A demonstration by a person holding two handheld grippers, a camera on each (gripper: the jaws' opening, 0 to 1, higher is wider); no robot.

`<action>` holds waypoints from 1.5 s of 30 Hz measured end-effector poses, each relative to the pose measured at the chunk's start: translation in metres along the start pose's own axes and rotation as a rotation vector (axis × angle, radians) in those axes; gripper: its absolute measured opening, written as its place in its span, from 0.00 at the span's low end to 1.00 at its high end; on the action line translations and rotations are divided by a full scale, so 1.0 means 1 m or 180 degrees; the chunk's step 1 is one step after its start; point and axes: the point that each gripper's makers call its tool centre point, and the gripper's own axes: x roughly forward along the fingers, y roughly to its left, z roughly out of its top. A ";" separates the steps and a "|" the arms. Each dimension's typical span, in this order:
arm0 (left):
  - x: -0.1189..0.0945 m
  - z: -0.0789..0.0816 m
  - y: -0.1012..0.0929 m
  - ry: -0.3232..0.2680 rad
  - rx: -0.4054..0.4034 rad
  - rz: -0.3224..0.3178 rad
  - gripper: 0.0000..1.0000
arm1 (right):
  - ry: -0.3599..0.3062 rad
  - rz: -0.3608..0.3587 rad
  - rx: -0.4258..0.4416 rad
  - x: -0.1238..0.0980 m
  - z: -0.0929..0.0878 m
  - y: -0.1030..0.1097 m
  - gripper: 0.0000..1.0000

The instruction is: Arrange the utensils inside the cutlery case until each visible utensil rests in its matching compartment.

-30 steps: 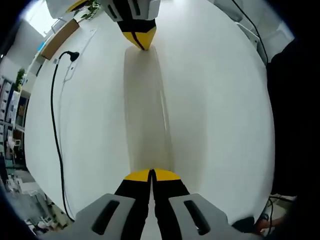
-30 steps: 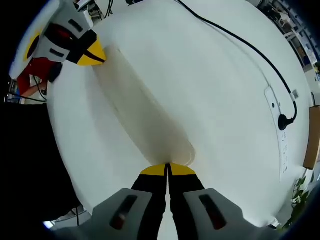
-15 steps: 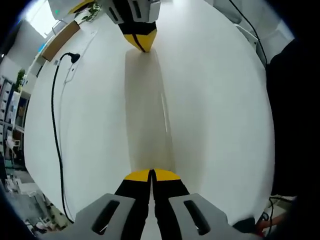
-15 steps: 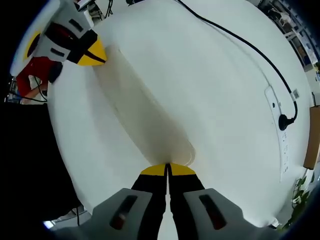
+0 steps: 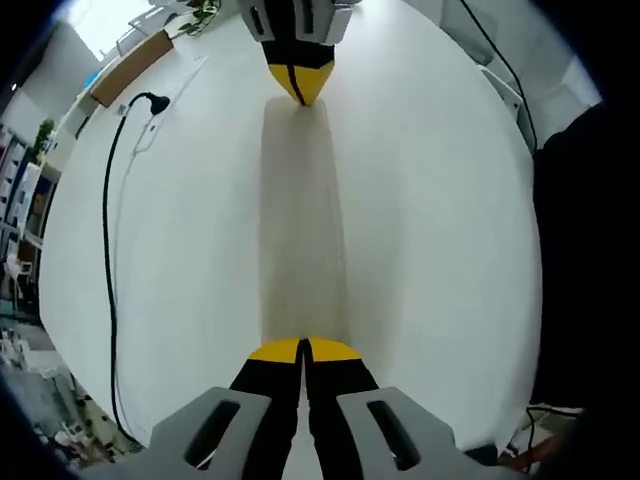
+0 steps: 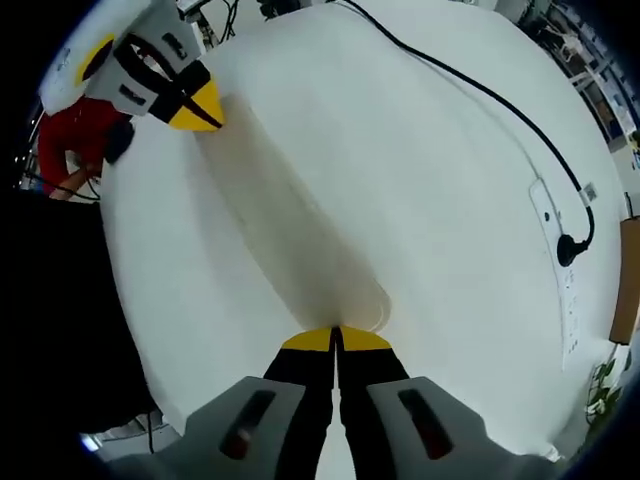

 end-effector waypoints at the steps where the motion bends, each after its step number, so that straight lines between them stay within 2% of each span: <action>1: 0.000 0.000 0.000 0.0019 0.0022 0.0003 0.00 | -0.0034 0.0032 -0.0010 0.000 0.000 0.000 0.00; 3: 0.000 0.000 0.000 0.0026 0.0018 -0.0007 0.00 | -0.0113 0.0095 0.0090 0.000 0.001 0.000 0.00; 4: 0.000 -0.001 0.000 0.0024 0.0011 -0.0021 0.00 | -0.0181 0.0150 0.0243 -0.001 0.001 0.002 0.00; 7: 0.000 0.000 0.000 0.0020 -0.0002 -0.0038 0.00 | -0.0503 -0.0124 0.0290 -0.010 0.013 -0.014 0.00; 9: 0.000 0.000 0.000 0.0040 0.0013 -0.0034 0.00 | -0.0493 -0.0167 0.0360 -0.016 0.012 -0.020 0.00; 13: 0.000 0.000 0.000 0.0067 -0.0003 -0.0049 0.00 | -0.0469 -0.0130 0.0322 -0.010 0.018 -0.019 0.00; 16: 0.000 -0.001 -0.001 0.0077 0.0008 -0.0046 0.00 | -0.0427 -0.0174 0.0240 -0.004 0.025 -0.017 0.00; 17: 0.000 -0.001 -0.001 0.0083 0.0027 -0.0034 0.00 | -0.0291 -0.0252 0.0182 0.000 0.022 -0.019 0.00; 18: 0.000 -0.001 -0.001 0.0089 0.0042 -0.0026 0.00 | -0.0290 -0.0296 0.0025 -0.001 0.024 -0.020 0.00; 19: 0.000 -0.001 -0.001 0.0090 0.0048 -0.0023 0.00 | -0.0254 -0.0279 0.0152 -0.001 0.022 -0.018 0.00; 22: 0.000 -0.001 0.000 0.0097 0.0053 -0.0016 0.00 | -0.0222 -0.0276 0.0249 0.003 0.021 -0.021 0.00; 23: 0.000 -0.001 0.000 0.0103 0.0057 -0.0013 0.00 | -0.0224 -0.0273 0.0152 0.003 0.020 -0.019 0.00; 24: 0.000 -0.001 0.000 0.0112 0.0077 -0.0020 0.00 | -0.0203 -0.0271 0.0153 0.003 0.025 -0.021 0.00; 28: 0.000 -0.001 0.000 0.0127 0.0074 -0.0041 0.00 | -0.0131 -0.0308 0.0135 0.005 0.025 -0.020 0.00; 32: -0.001 -0.001 -0.001 0.0110 0.0039 -0.0044 0.00 | -0.0136 -0.0273 0.0193 0.004 0.024 -0.022 0.00; 35: -0.001 -0.001 0.000 0.0074 -0.0029 -0.0064 0.00 | -0.0258 -0.0118 0.0472 0.003 0.023 -0.022 0.00; 37: -0.001 -0.001 0.001 0.0054 -0.0076 -0.0075 0.00 | -0.0319 -0.0104 0.0515 0.002 0.022 -0.022 0.00; 40: -0.001 -0.001 0.000 0.0046 -0.0056 -0.0047 0.00 | -0.0344 -0.0126 0.0466 0.002 0.022 -0.021 0.00; 43: 0.000 -0.001 0.001 0.0045 -0.0045 -0.0036 0.00 | -0.0200 -0.0215 0.0324 0.001 0.024 -0.020 0.00; 44: 0.000 -0.001 0.001 0.0045 -0.0055 -0.0041 0.00 | -0.0303 -0.0218 0.0319 0.002 0.032 -0.015 0.00; 45: 0.000 -0.001 0.001 0.0044 -0.0073 -0.0048 0.00 | -0.0437 -0.0074 0.0298 0.004 0.044 -0.004 0.00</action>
